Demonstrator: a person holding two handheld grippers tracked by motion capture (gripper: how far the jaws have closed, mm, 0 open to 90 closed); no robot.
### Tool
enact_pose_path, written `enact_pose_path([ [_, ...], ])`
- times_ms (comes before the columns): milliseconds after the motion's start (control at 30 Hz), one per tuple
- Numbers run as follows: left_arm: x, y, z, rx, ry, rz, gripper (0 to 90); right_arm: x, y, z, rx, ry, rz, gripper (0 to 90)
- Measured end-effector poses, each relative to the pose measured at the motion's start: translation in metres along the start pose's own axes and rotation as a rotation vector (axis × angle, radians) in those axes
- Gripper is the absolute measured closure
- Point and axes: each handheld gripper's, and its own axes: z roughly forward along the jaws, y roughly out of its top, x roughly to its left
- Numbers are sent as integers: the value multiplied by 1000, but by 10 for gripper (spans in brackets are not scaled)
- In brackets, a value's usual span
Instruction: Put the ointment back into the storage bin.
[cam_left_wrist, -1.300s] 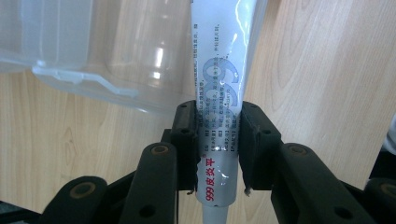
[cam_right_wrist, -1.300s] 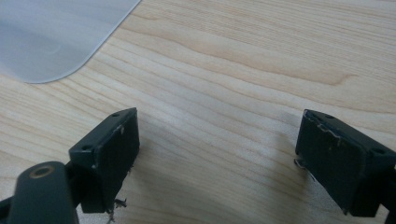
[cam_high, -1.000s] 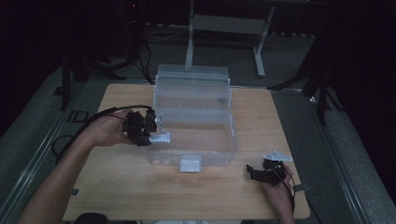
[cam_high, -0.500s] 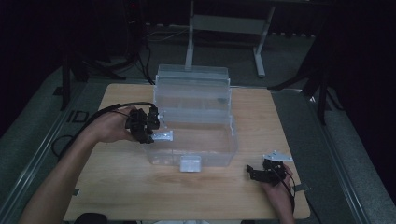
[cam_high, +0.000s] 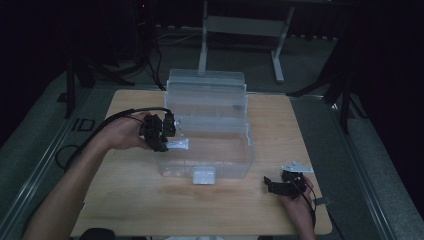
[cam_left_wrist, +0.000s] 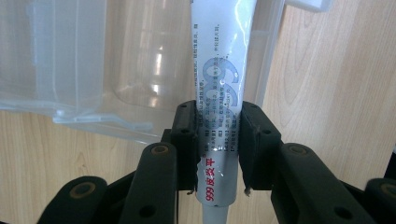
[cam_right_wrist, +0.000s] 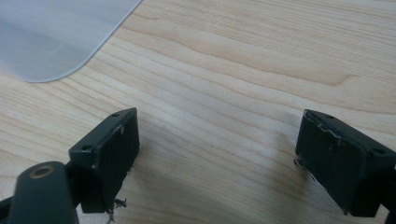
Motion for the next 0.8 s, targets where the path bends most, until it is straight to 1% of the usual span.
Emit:
enact_pose_path([
  [100, 0, 2, 0, -6, -2, 1, 705, 0, 0, 0, 0, 1, -1, 133],
  [333, -1, 7, 4, -10, -12, 20, 704, 0, 0, 0, 0, 1, -1, 133],
  [500, -1, 10, 5, -13, -15, 23, 704, 0, 0, 0, 0, 1, -1, 133],
  [567, -2, 11, 6, -12, -18, 26, 704, 0, 0, 0, 0, 1, -1, 133],
  [667, -2, 15, 9, 3, -15, 32, 704, 0, 0, 0, 0, 1, -1, 133],
  [800, -2, 18, 11, 6, -17, 37, 704, 0, 0, 0, 0, 1, -1, 133],
])
